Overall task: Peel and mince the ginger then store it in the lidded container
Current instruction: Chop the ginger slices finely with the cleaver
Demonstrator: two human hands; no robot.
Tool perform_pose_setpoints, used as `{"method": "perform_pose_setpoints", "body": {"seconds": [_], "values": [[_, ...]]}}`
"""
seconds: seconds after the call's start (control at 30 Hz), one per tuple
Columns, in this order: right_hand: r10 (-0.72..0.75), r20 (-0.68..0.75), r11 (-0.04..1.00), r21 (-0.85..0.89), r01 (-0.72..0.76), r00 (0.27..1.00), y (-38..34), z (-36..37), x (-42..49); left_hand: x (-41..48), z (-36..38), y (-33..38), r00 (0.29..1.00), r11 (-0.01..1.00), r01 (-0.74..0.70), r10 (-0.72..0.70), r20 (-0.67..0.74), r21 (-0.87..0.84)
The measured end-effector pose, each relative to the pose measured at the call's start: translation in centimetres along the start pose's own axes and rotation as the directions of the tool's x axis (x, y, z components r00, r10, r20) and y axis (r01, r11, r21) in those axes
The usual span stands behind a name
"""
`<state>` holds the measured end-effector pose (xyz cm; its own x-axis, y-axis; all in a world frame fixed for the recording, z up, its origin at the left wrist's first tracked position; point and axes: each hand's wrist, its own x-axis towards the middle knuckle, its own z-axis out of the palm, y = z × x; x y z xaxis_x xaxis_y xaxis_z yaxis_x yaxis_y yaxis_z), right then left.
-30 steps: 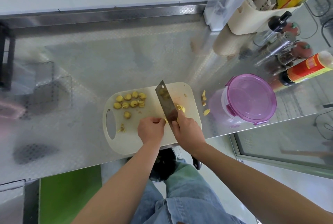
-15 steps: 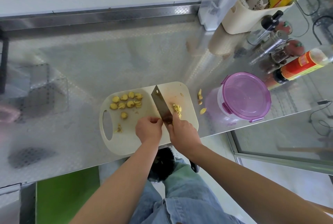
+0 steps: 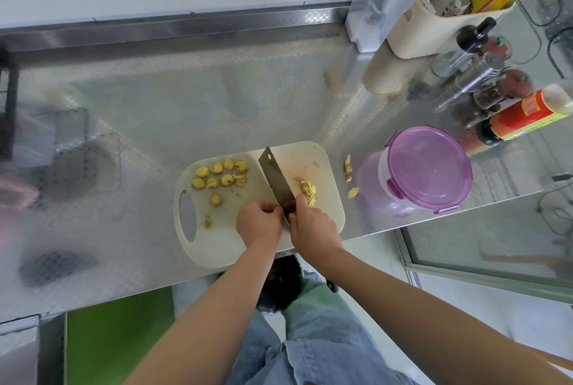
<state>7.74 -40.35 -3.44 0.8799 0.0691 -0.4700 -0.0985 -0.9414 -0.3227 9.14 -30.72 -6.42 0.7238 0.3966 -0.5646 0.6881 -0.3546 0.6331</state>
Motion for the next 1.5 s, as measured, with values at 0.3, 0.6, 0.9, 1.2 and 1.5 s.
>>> {"method": "perform_pose_setpoints", "body": {"seconds": [0.3, 0.6, 0.9, 1.2, 1.5], "values": [[0.029, -0.082, 0.994, 0.11, -0.02, 0.996, 0.7, -0.5, 1.9, 0.2, -0.2, -0.2, 0.999, 0.999, 0.013, -0.012, 0.043, -0.042], [-0.011, -0.043, 0.969, 0.246, 0.022, 0.999, 0.2, 0.4, 0.3, 0.4, -2.0, -0.8, 0.993, 0.997, -0.083, 0.083, -0.081, 0.002], [0.137, -0.101, 0.954, 0.282, -0.104, 0.985, 2.6, -1.2, 1.2, 0.3, -3.8, -0.5, 0.972, 0.976, -0.18, 0.196, -0.127, 0.123], [0.051, -0.027, 0.939, 0.341, -0.039, 0.998, 0.8, -1.8, 2.4, 4.3, -6.1, 2.0, 0.856, 0.798, -0.33, 0.478, -0.196, 0.505], [0.041, 0.016, 0.914, 0.402, -0.044, 0.999, 0.9, -2.5, 4.0, 8.0, -6.2, 3.4, 0.789, 0.53, -0.426, 0.614, 0.015, 0.734]]}}
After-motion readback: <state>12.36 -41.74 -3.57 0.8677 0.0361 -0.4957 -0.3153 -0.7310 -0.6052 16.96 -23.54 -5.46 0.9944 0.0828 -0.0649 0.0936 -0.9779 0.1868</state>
